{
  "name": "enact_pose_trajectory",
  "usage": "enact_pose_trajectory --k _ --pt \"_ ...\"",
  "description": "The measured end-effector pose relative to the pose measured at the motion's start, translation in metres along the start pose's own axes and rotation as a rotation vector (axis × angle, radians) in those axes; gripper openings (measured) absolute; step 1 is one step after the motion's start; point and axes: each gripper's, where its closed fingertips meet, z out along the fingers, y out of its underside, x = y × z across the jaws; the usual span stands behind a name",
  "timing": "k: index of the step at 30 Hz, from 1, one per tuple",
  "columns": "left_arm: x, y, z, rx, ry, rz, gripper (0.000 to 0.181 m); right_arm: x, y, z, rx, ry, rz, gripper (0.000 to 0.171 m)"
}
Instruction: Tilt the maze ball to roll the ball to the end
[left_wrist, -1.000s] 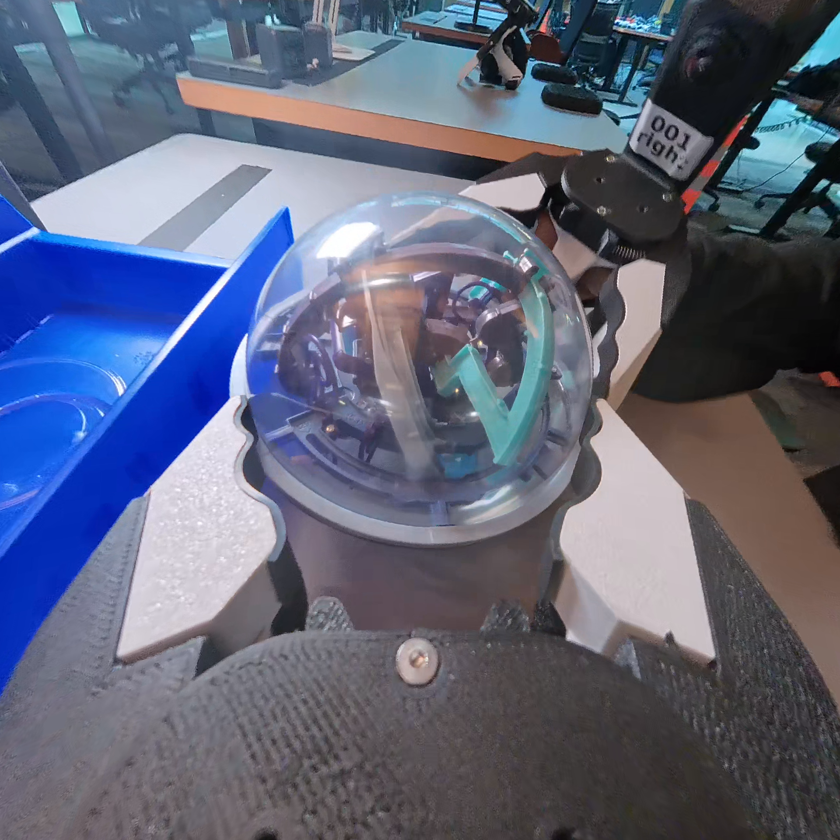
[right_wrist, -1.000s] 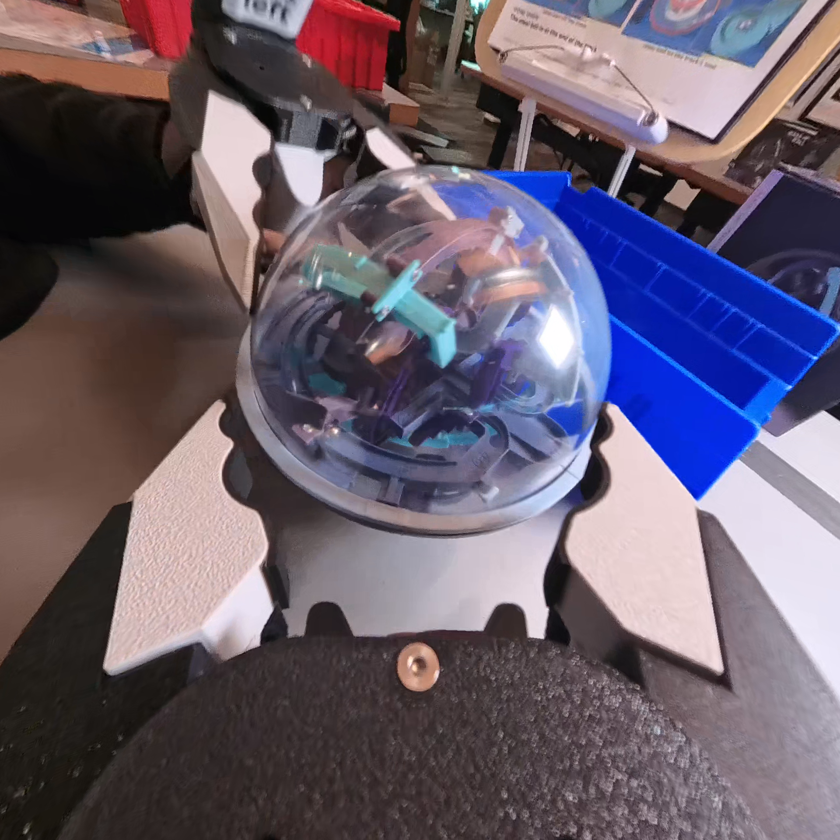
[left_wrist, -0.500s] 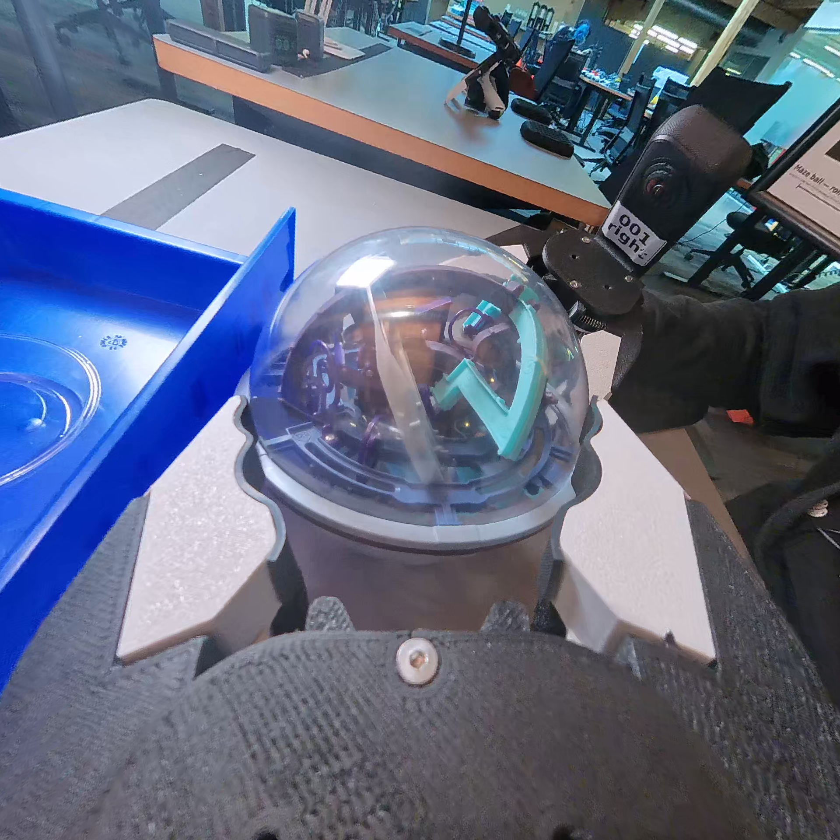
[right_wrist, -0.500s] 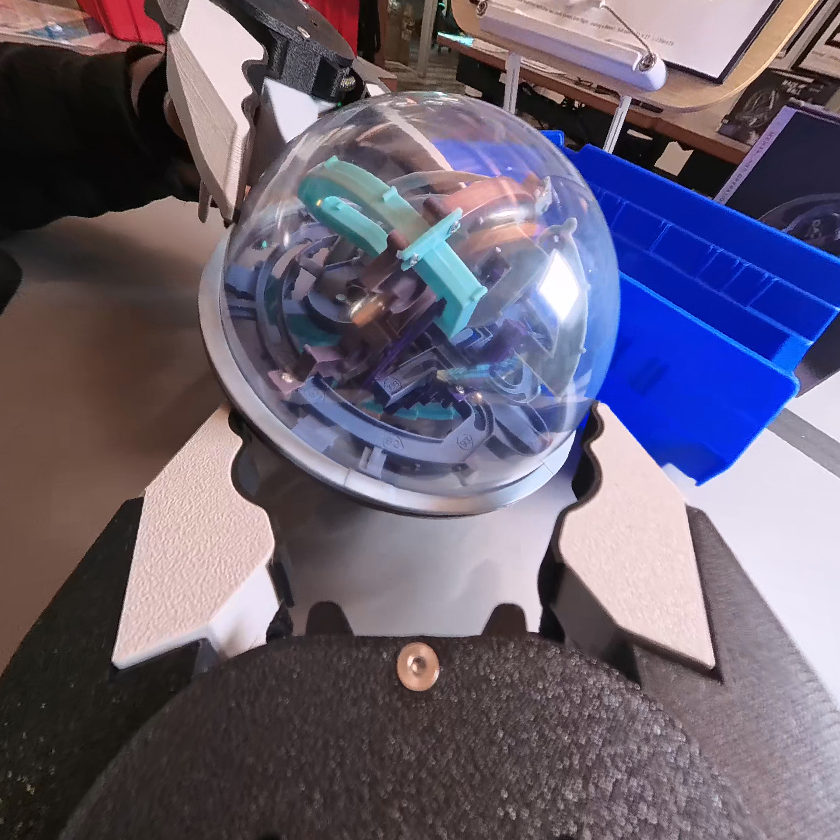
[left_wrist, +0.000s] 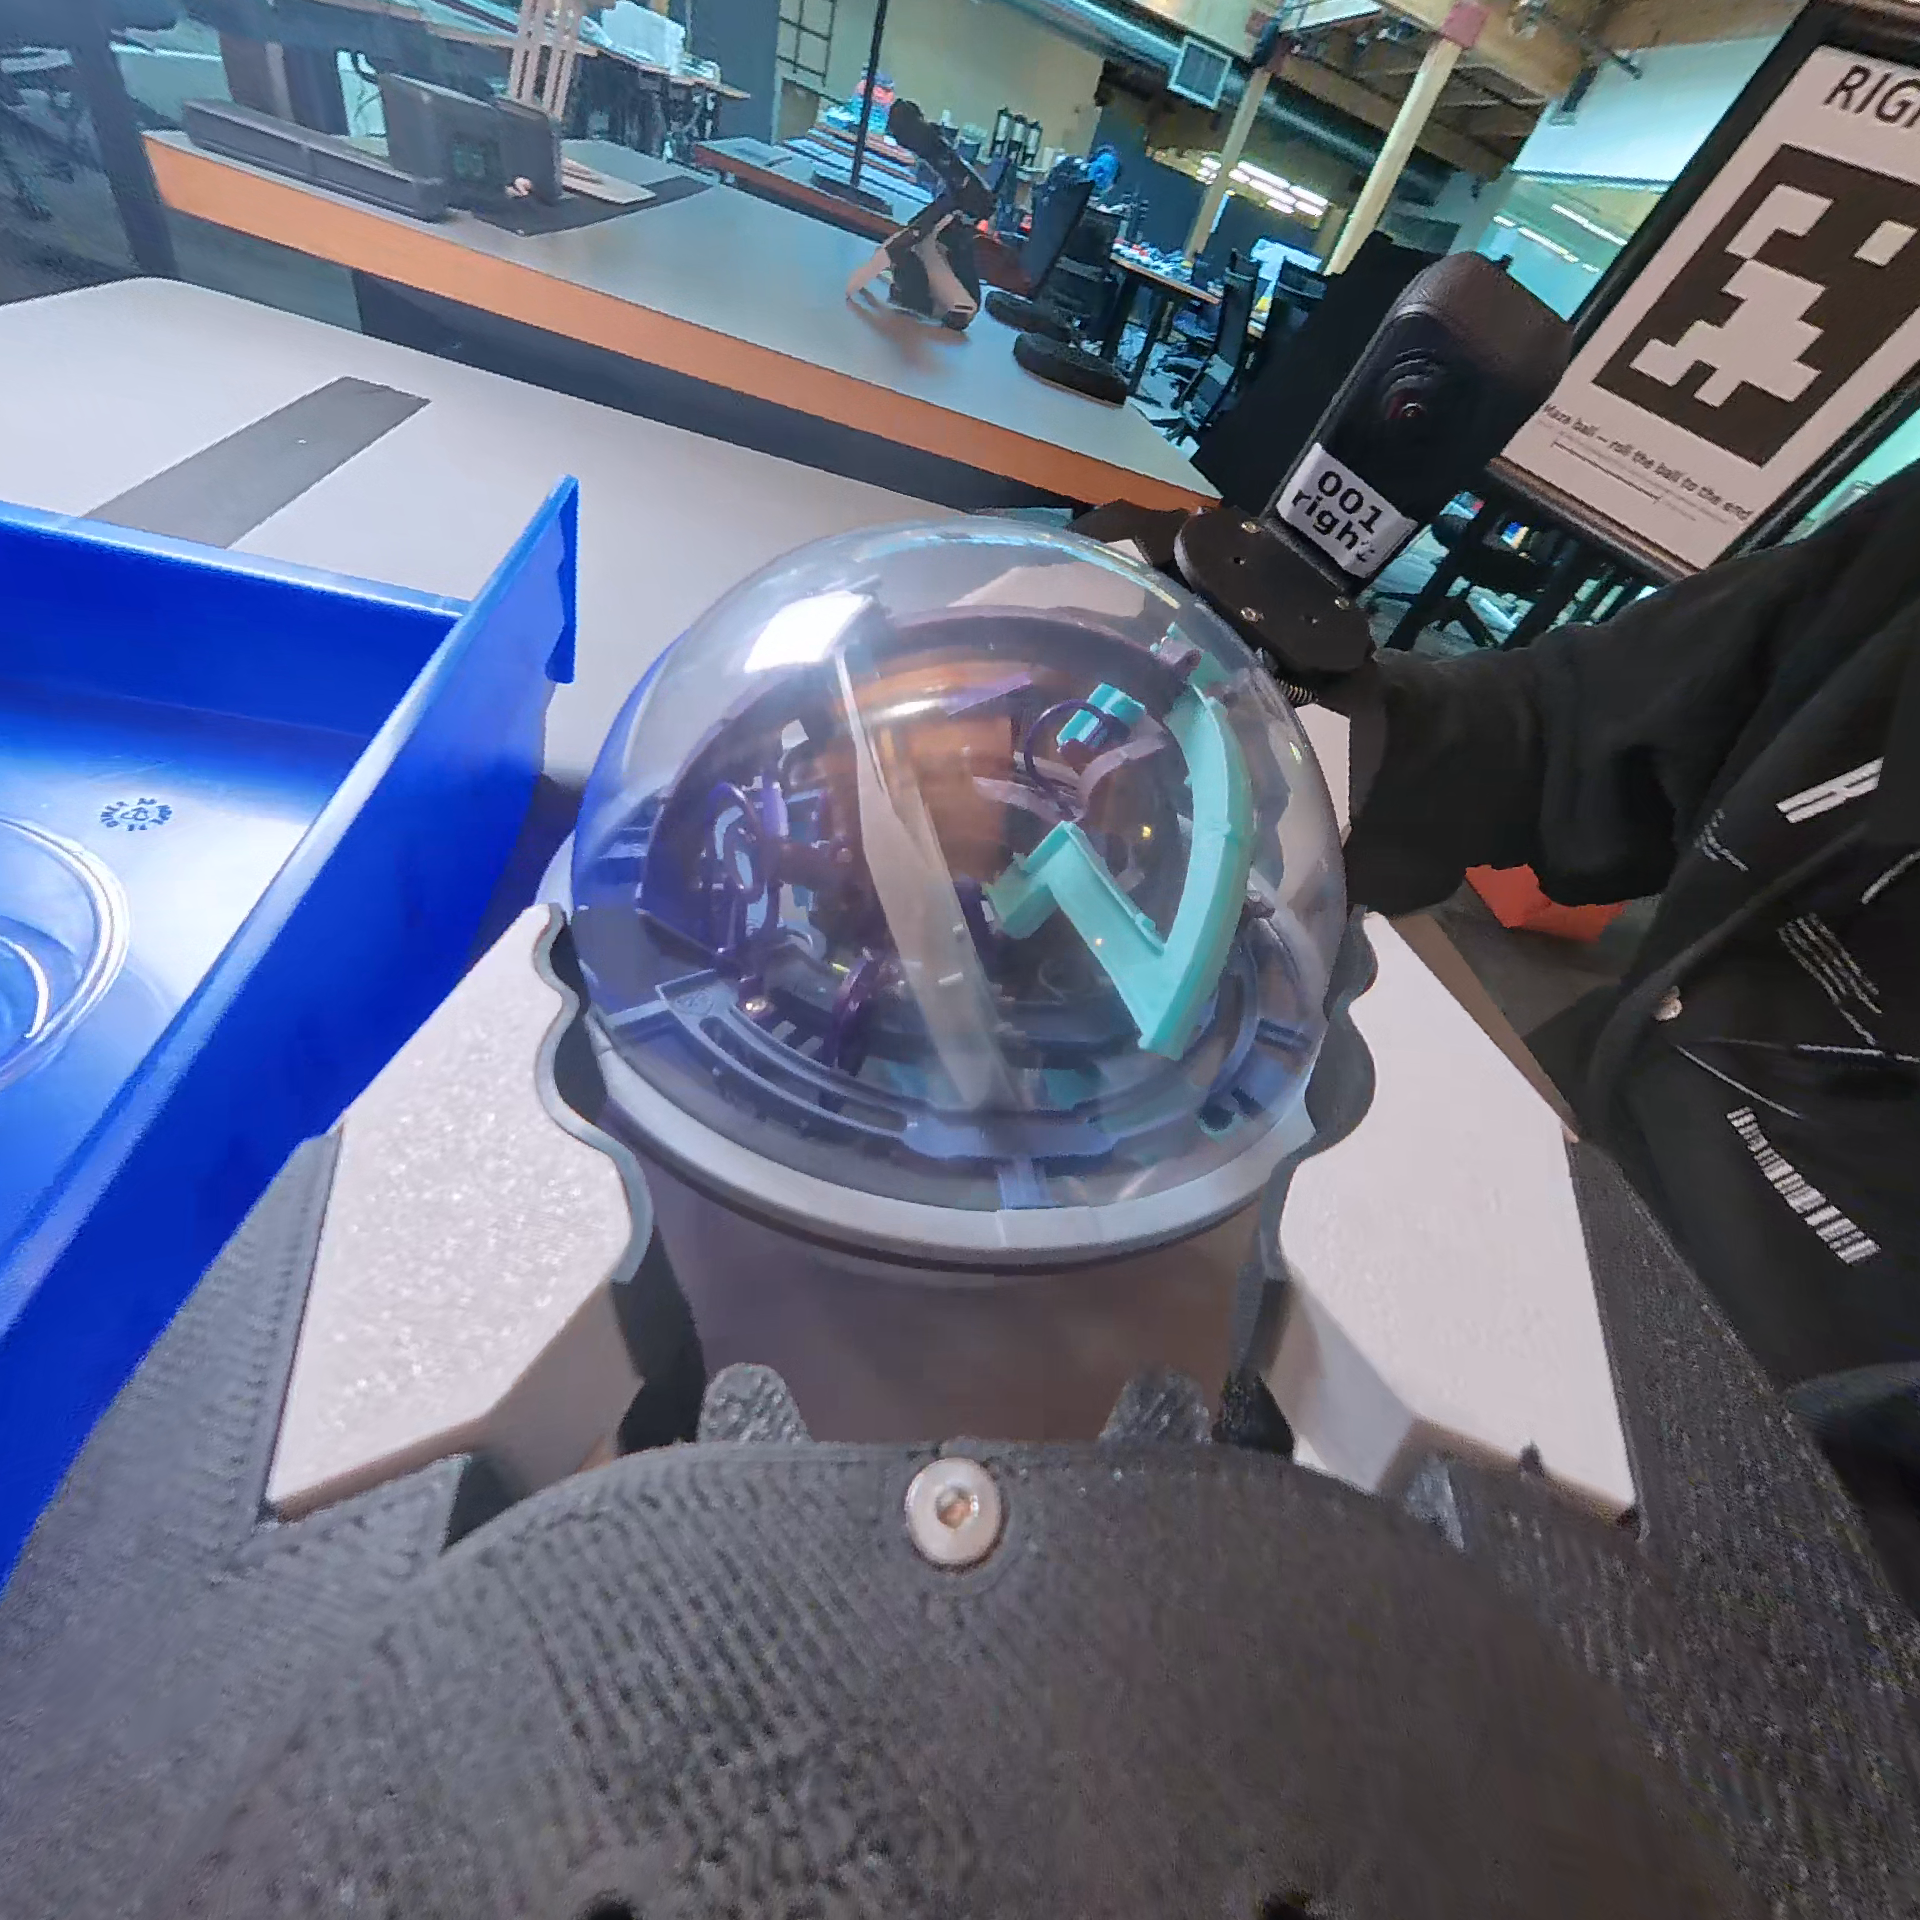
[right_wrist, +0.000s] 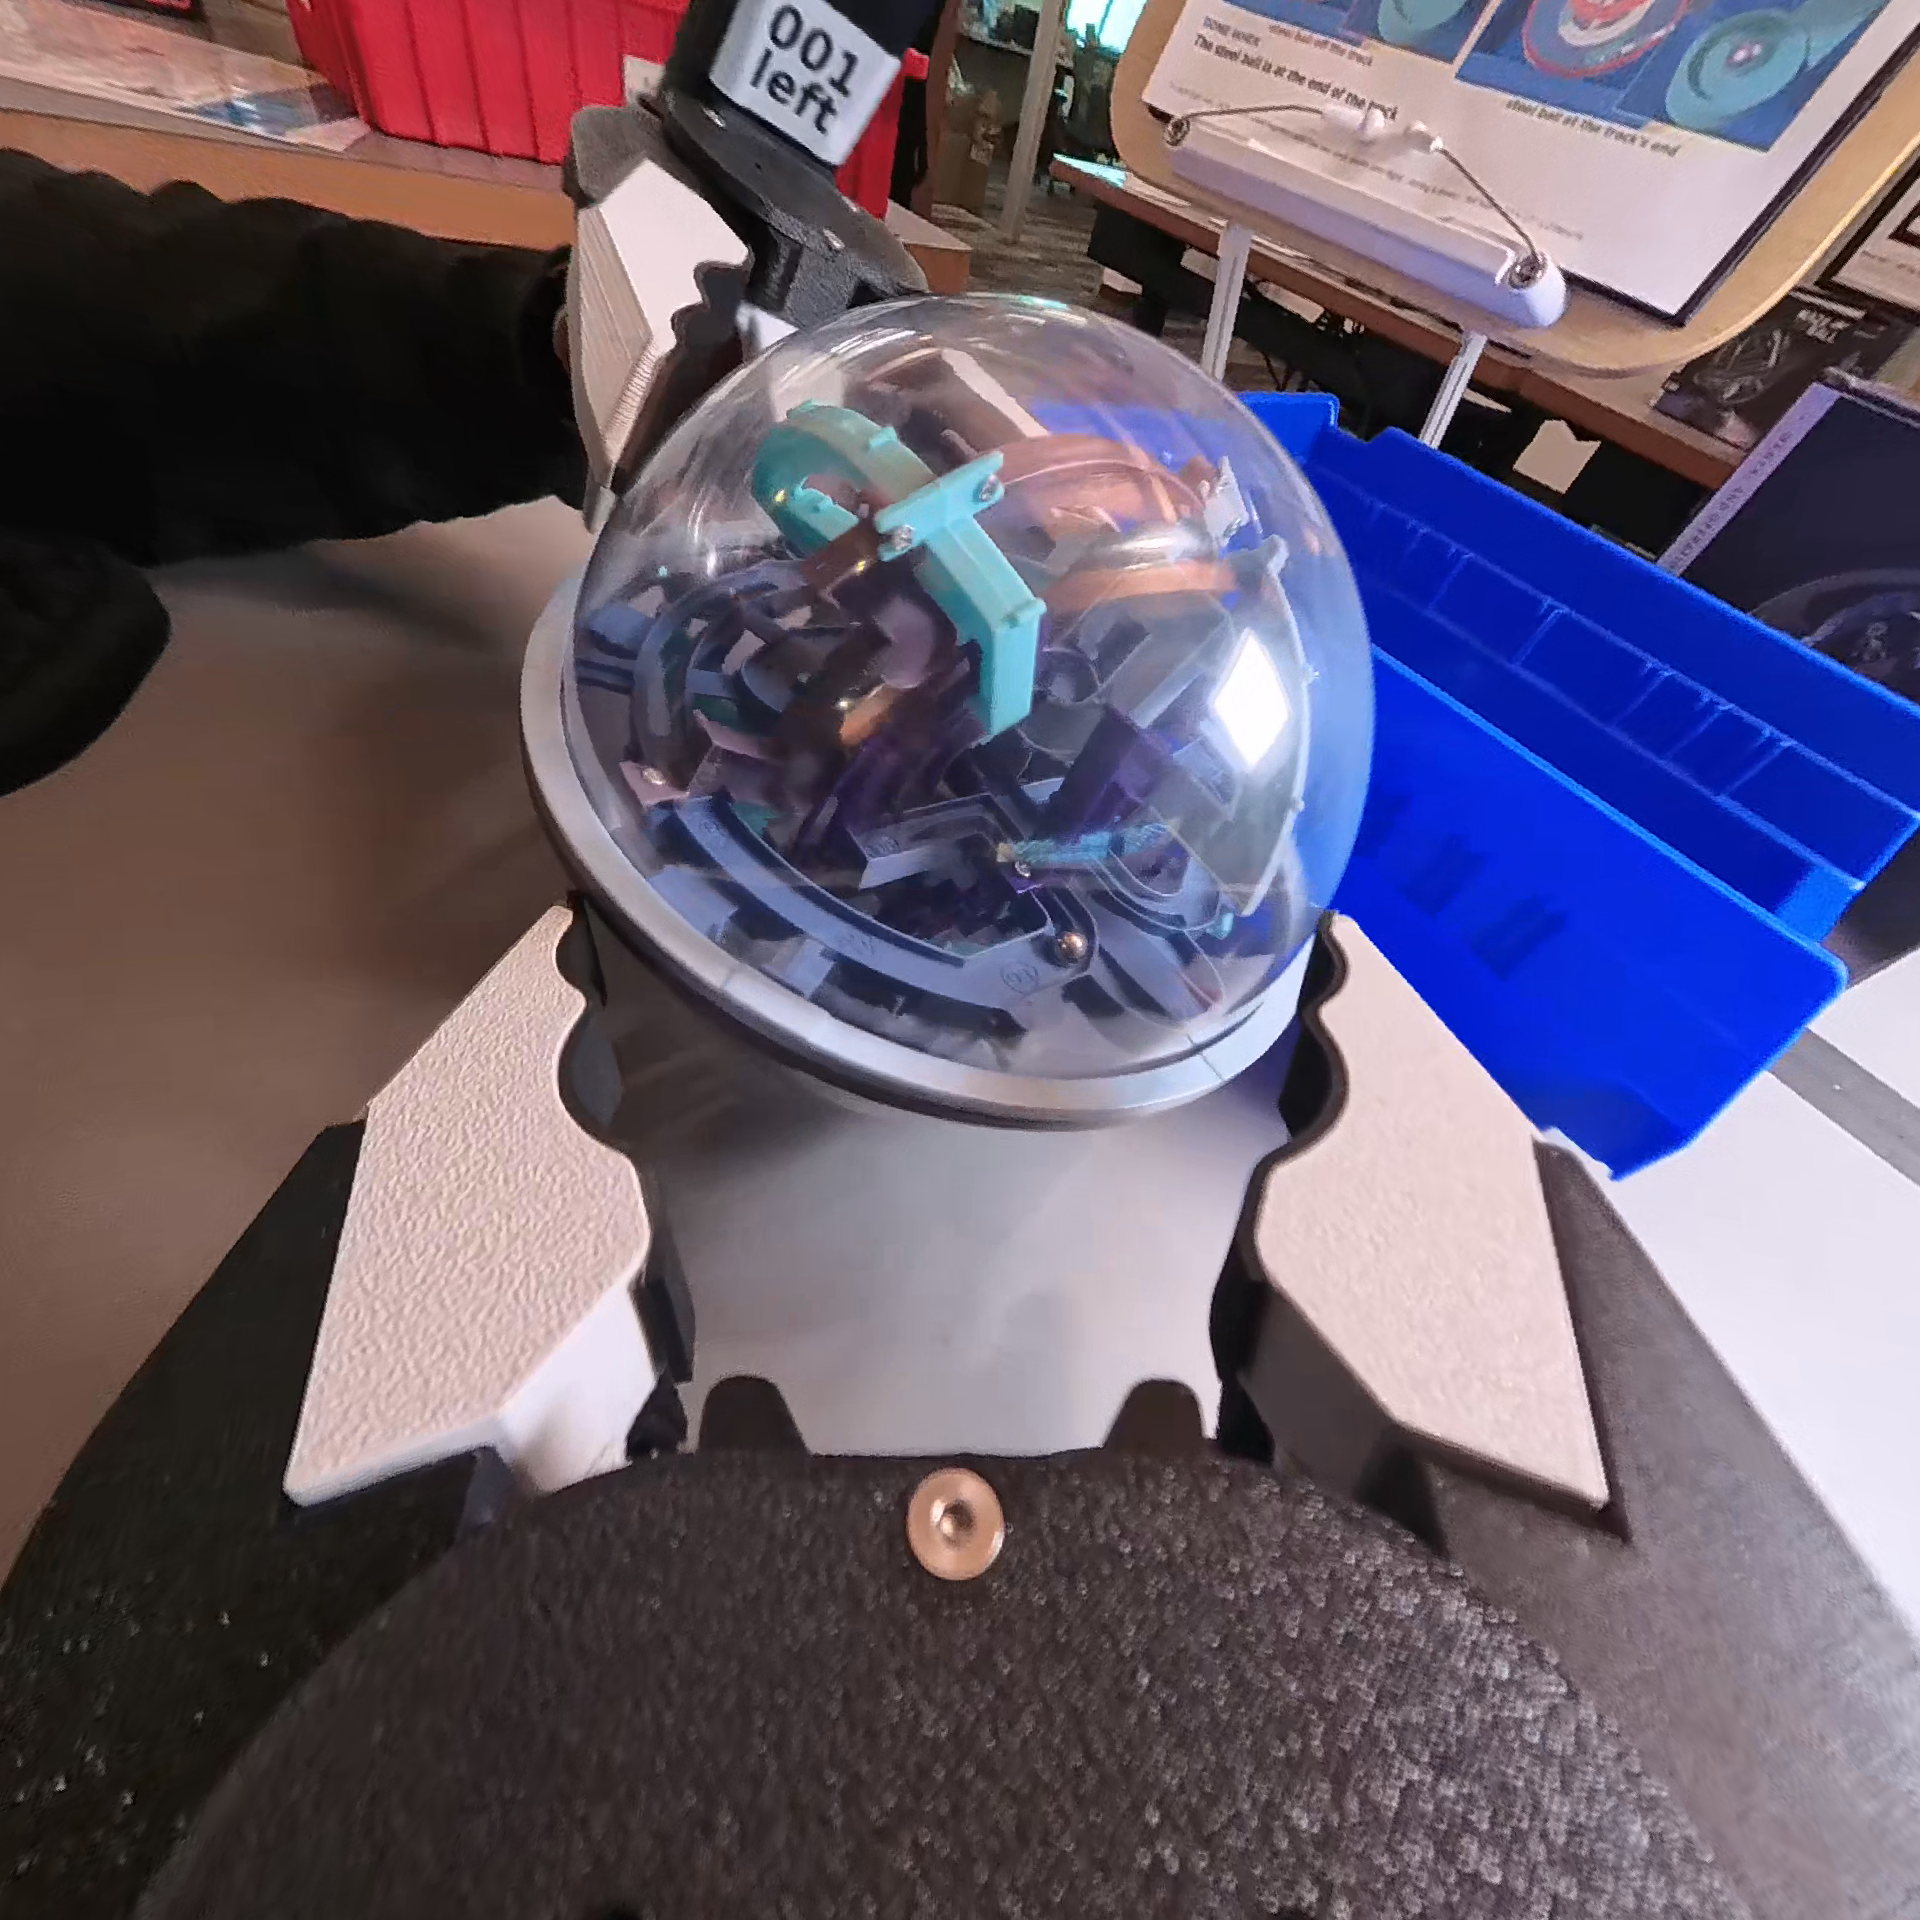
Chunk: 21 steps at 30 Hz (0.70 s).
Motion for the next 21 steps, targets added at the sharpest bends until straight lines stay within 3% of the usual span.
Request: enact_pose_trajectory --k 1,6,16,18,21 --pt "0.0 0.0 -0.001 0.003 0.011 -0.002 0.138 0.0 0.0 -0.001 0.003 -0.007 -0.002 0.128" --pt "0.001 -0.002 -0.001 0.004 0.062 0.011 0.137 0.0 0.002 -0.003 0.002 -0.024 -0.021 0.129" --pt "0.001 -0.01 0.0 0.013 0.232 -0.001 0.13 -0.003 0.003 0.007 -0.014 -0.082 -0.043 0.147" --pt "-0.003 -0.012 -0.004 -0.01 0.193 0.004 0.128 -0.002 0.003 0.007 -0.009 -0.056 -0.043 0.145" --pt "-0.006 -0.033 -0.018 0.023 0.0 0.051 0.122 -0.002 0.004 0.007 -0.012 -0.021 -0.046 0.143"
